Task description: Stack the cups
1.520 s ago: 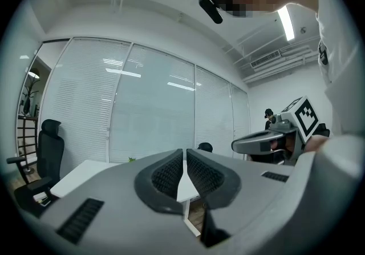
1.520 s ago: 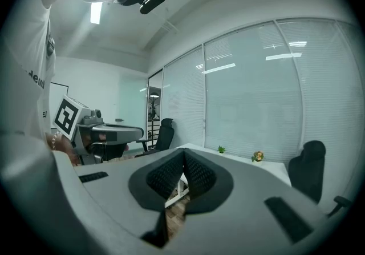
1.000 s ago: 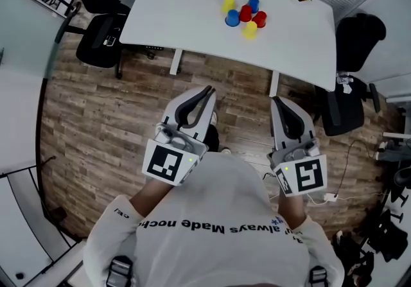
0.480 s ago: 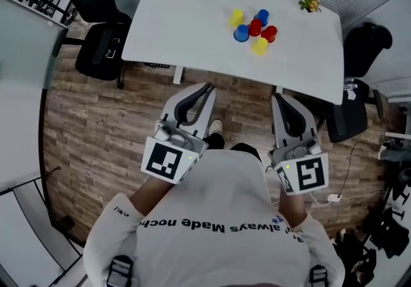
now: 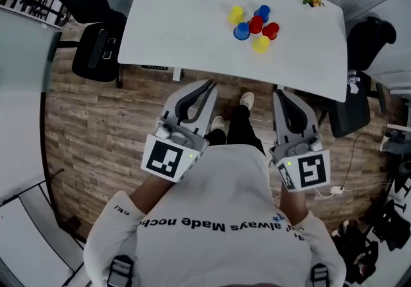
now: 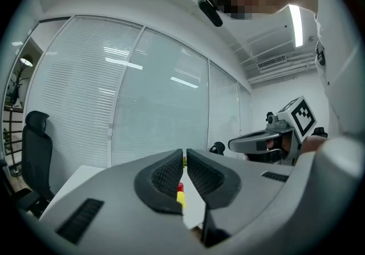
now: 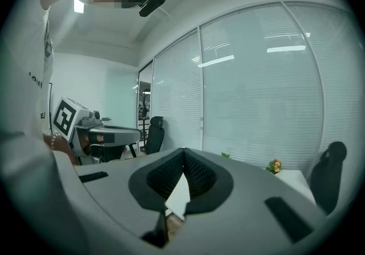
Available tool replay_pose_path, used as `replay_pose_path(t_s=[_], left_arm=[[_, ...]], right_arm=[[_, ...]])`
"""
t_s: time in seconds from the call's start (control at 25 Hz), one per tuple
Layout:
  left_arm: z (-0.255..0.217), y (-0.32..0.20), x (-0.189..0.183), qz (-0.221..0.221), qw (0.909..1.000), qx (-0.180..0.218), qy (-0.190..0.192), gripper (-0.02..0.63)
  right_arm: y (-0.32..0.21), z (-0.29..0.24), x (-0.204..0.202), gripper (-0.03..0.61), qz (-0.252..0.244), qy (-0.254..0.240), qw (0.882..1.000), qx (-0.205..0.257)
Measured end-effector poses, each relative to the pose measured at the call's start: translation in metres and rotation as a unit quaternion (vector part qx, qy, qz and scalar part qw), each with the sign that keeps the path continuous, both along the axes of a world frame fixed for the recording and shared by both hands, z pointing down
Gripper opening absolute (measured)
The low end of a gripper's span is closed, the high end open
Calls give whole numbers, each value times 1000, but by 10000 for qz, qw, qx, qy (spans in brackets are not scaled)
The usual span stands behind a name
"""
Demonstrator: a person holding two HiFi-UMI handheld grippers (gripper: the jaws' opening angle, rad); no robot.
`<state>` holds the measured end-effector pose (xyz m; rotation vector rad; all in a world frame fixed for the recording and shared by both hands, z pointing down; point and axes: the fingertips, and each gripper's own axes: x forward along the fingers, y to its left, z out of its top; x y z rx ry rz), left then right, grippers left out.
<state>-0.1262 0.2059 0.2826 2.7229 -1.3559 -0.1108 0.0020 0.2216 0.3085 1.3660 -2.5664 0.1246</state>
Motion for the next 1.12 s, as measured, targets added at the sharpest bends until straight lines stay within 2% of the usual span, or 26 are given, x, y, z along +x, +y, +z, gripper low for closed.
replay_pose_path(t_s=[0.32,1.12], left_arm=[[-1,-37,10,-33,10000,35,6,37],[-10,-173,97,46,9998,73,-152,37]], right_arm=[[-38,-4,10,8,-66,1,9999,87],[-176,-13,96,8,9,-170,9998,141]])
